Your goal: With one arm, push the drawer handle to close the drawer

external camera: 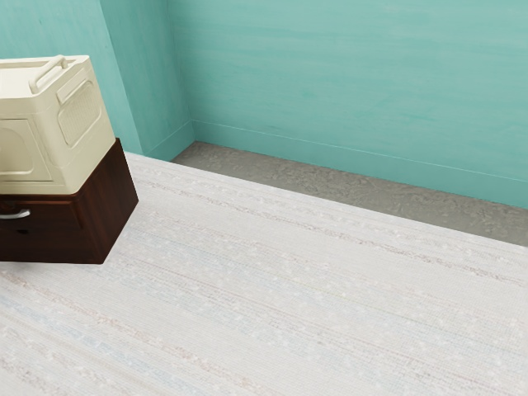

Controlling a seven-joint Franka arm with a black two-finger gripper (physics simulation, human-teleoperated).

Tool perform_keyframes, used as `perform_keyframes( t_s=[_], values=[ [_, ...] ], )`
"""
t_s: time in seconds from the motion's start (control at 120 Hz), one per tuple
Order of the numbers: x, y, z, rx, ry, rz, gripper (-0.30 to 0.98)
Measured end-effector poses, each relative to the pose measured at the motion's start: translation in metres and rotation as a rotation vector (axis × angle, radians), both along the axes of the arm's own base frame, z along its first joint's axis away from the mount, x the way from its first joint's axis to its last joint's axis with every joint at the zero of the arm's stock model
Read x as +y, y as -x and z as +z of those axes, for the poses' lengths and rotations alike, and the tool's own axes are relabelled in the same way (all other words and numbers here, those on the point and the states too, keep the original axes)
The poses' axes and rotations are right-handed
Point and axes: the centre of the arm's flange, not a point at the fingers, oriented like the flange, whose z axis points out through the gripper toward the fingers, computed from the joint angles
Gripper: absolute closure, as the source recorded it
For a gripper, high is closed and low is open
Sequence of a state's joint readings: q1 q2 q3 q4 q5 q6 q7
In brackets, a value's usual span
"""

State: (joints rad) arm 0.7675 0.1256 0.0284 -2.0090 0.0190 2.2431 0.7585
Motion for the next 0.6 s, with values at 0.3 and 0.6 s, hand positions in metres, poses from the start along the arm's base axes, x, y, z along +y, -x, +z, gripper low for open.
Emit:
perform_keyframes(
  t_s=[0.3,0.6],
  values=[
    [0.007,-0.004,-0.001,-0.019,-0.020,-0.074,0.79],
    [-0.062,0.032,0.068,-0.083,-0.034,-0.041,0.70]
  ],
)
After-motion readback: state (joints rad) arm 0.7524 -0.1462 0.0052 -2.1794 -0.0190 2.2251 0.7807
